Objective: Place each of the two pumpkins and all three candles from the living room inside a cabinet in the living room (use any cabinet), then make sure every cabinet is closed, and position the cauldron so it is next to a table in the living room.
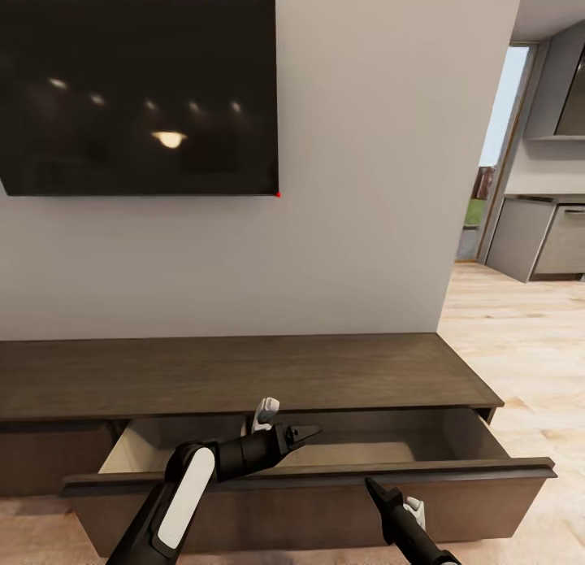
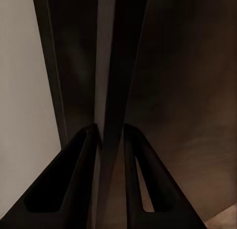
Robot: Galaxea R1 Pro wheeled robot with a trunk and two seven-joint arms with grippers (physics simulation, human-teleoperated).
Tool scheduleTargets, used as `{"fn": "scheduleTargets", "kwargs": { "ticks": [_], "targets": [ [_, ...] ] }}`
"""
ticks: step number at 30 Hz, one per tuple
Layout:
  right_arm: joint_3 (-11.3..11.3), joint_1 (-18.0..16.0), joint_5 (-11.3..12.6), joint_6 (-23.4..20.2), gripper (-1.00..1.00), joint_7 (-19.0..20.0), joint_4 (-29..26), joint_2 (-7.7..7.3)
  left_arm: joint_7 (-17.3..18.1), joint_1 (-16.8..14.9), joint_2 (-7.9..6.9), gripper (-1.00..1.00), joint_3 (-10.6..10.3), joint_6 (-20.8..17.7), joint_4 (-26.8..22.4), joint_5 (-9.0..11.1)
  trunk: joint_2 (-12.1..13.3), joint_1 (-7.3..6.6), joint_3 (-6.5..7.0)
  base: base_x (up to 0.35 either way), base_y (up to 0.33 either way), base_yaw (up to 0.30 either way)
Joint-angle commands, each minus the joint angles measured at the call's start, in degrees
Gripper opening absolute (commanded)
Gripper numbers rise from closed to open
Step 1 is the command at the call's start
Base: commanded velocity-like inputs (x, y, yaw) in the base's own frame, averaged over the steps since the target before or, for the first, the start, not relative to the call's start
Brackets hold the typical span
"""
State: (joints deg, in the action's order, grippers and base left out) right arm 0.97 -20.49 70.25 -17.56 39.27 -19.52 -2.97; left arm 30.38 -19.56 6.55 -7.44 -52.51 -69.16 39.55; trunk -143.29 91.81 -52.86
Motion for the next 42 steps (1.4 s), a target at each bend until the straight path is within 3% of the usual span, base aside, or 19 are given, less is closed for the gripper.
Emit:
{"fn": "scheduleTargets", "kwargs": {
  "ticks": [1,42],
  "targets": [
    [-0.4,0.0,-0.5,-0.2,-1.0,0.0,0.5,-0.01,0.1,0.0,0.03,1.0,0.1,-0.3,0.0,0.0,0.0,0.0,-0.07,-0.002,0.0,0.0],
    [-0.4,0.0,-0.5,-0.2,-1.0,-0.1,0.5,0.0,0.1,0.0,0.04,1.0,0.1,-0.3,0.1,0.0,0.0,0.0,-0.07,-0.002,0.0,0.0]
  ]
}}
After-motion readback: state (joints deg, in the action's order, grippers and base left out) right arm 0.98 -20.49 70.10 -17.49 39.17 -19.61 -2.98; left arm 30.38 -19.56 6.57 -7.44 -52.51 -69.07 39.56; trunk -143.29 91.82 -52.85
